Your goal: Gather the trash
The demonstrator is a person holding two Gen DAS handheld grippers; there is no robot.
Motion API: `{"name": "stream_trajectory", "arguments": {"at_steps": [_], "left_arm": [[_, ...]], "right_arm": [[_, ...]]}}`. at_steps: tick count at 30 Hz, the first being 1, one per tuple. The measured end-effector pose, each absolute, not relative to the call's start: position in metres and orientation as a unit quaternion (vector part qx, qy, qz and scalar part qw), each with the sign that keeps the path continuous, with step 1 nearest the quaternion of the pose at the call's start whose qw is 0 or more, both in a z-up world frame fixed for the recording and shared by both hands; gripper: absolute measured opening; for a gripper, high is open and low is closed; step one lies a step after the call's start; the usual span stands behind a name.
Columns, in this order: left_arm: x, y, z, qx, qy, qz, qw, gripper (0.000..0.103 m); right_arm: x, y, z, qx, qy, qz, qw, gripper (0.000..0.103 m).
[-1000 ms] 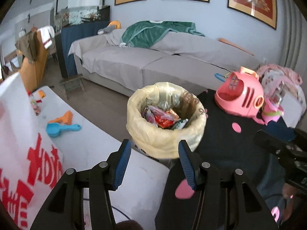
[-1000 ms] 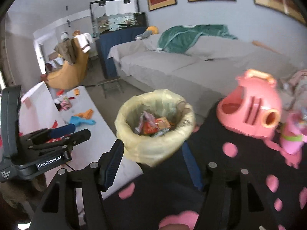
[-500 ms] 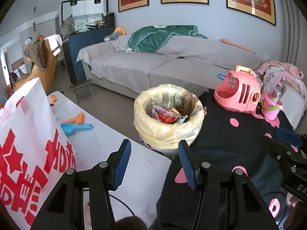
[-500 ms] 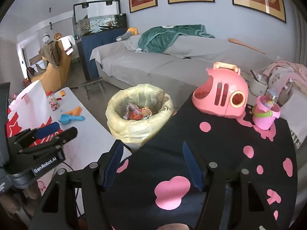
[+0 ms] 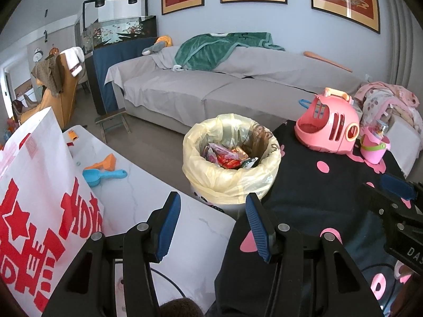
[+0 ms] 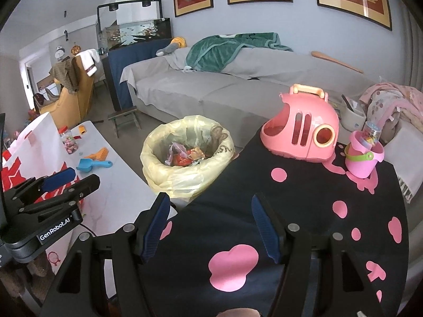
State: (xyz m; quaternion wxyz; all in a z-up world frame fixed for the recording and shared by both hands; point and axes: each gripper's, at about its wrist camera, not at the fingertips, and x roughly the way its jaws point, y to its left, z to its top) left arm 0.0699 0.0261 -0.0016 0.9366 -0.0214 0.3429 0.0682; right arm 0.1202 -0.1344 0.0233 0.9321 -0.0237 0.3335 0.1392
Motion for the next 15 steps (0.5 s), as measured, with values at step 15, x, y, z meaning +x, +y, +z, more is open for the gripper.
{"name": "stream_trajectory", "arguments": {"at_steps": [15], "left_arm": [[0.0695, 0.0258, -0.0014, -0.021, 0.343, 0.068, 0.937, 0.053]], "right_arm": [[0.1243, -0.1371, 0.0245, -0.023, 0.331, 0.133, 0.934, 0.062]]}}
